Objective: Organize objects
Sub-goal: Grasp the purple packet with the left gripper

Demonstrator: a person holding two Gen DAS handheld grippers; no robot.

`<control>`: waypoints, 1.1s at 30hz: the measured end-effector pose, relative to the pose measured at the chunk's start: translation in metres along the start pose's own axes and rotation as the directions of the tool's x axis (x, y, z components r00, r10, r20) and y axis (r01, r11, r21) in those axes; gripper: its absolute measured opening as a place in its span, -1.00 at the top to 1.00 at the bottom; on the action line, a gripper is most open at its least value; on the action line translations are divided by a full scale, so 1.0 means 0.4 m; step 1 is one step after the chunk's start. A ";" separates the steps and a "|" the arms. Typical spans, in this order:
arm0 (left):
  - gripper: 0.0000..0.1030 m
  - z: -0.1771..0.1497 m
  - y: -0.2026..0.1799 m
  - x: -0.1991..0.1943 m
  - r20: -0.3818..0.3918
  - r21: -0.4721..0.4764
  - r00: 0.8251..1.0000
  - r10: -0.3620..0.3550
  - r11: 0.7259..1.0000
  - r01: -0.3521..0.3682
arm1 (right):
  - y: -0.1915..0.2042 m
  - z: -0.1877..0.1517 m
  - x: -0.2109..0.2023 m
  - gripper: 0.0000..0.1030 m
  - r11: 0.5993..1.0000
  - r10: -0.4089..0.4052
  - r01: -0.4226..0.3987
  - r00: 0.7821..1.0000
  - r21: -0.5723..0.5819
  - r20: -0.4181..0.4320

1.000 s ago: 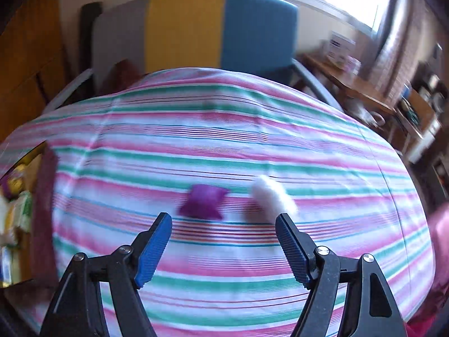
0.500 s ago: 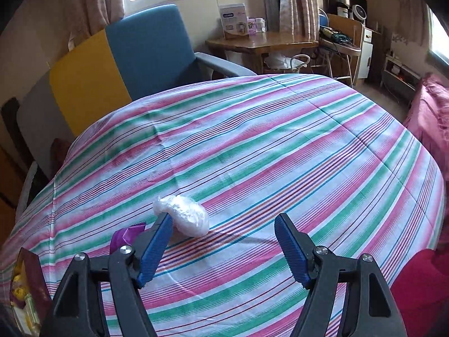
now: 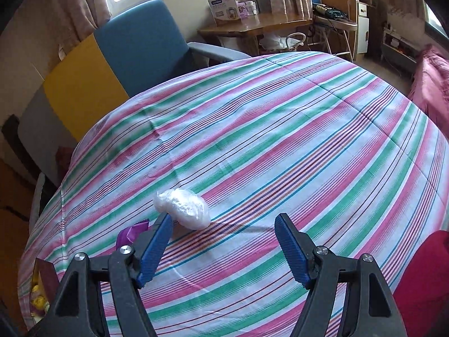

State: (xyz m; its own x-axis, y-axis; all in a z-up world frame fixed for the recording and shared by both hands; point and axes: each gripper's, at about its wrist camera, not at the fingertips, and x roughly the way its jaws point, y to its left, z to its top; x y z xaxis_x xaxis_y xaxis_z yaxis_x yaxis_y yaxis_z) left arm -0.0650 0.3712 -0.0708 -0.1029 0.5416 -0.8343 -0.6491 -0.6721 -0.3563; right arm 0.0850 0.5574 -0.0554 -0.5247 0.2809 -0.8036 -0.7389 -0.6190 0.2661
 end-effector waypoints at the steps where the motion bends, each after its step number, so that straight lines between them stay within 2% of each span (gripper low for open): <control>1: -0.05 0.018 -0.007 0.021 -0.013 -0.005 1.000 0.002 1.000 -0.002 | -0.001 0.000 0.001 -0.49 1.000 0.004 -0.004 1.000 0.003 -0.004; 11: -0.06 0.163 -0.050 0.195 -0.096 -0.026 0.995 -0.001 1.000 -0.001 | -0.014 0.003 0.021 -0.50 0.998 0.040 -0.038 0.998 0.048 -0.045; 14: -0.03 0.179 -0.060 0.263 -0.140 0.009 0.989 0.048 0.999 -0.047 | -0.013 0.004 0.025 -0.50 0.998 0.039 -0.036 0.998 0.057 -0.048; 15: 0.05 0.177 -0.057 0.284 -0.157 0.019 0.985 0.067 0.998 -0.065 | -0.013 0.005 0.027 -0.50 0.998 0.039 -0.036 0.998 0.057 -0.048; 16: 0.21 0.169 -0.053 0.293 -0.168 0.023 0.983 0.068 0.998 -0.065 | -0.013 0.005 0.026 -0.50 0.998 0.039 -0.036 0.998 0.056 -0.049; 19: 0.37 0.134 -0.051 0.266 -0.133 0.061 0.989 0.065 0.996 -0.057 | -0.017 0.004 0.029 -0.50 0.998 0.030 -0.027 0.999 0.065 -0.045; 23: 0.37 0.047 -0.038 0.203 -0.093 0.101 0.992 0.085 0.992 -0.075 | -0.012 0.004 0.029 -0.50 0.998 0.028 -0.026 0.999 0.054 -0.041; 27: 0.37 -0.079 -0.034 0.133 -0.049 0.152 0.993 0.109 0.983 -0.100 | -0.009 0.001 0.031 -0.50 0.999 0.019 -0.017 0.999 0.044 -0.043; 30: 0.38 -0.154 -0.032 0.085 -0.003 0.173 0.994 0.106 0.979 -0.104 | -0.010 -0.001 0.038 -0.50 0.999 0.008 -0.006 0.999 0.042 -0.051; 33: 0.39 -0.199 -0.023 0.069 0.008 0.180 0.996 0.094 0.979 -0.094 | -0.005 -0.007 0.049 -0.50 1.000 -0.013 0.015 0.998 0.028 -0.066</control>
State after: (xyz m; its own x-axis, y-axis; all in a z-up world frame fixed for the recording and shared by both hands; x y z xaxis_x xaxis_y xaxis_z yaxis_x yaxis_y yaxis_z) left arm -0.0019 0.3522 -0.1240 -0.1695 0.4801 -0.8607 -0.7617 -0.6180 -0.1947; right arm 0.0774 0.5622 -0.0730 -0.4858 0.2399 -0.8405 -0.7581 -0.5942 0.2686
